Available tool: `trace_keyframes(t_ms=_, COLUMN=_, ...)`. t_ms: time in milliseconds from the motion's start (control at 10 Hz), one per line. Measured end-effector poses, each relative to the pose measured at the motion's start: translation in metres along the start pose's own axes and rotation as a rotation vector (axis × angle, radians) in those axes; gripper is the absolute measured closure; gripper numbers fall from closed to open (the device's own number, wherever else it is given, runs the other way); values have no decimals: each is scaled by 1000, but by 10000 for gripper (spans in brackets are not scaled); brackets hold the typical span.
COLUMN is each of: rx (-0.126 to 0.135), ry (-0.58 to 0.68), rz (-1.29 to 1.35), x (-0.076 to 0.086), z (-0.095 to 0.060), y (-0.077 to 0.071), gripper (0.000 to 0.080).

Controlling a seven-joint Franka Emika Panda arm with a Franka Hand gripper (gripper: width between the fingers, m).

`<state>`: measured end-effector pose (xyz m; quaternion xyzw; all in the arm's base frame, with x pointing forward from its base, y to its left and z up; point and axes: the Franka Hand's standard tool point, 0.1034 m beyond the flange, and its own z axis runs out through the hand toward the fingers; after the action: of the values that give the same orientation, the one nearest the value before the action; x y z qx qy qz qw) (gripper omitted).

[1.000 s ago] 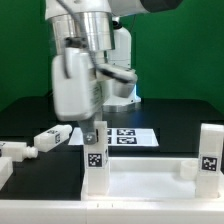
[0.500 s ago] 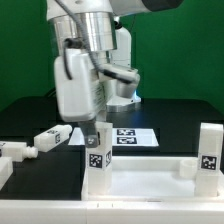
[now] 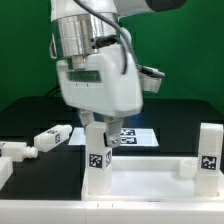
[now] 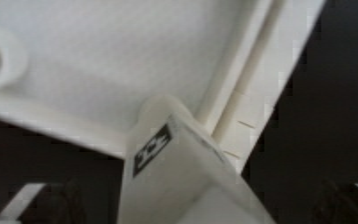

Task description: Assemble desk

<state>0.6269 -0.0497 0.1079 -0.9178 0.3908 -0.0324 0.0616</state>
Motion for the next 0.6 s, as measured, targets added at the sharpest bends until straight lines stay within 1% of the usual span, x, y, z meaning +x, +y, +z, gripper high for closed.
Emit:
trace_keyframes(t_ms=100, rx=-10, ry=5, rz=-216, x=2, z=-1, y=-1, gripper=150)
trace_keyframes(t_ms=200, rx=-9, ry=-7, rz=-370, x=1, z=0, y=1, gripper=150)
trace_keyframes(t_ms=300, rx=-8, ry=-5, rz=-314, x=1, z=0, y=1, gripper=150)
trace_keyframes(t_ms=400, rx=-8, ry=-5, rz=-298, x=1, z=0, y=1, gripper=277)
trace_keyframes(t_ms=500, rx=-7, ry=-5, rz=-267, x=1, z=0, y=0, gripper=277)
trace_keyframes(t_ms=600, rx=-7, ry=-5, rz=-183, x=1, z=0, y=0, gripper=416)
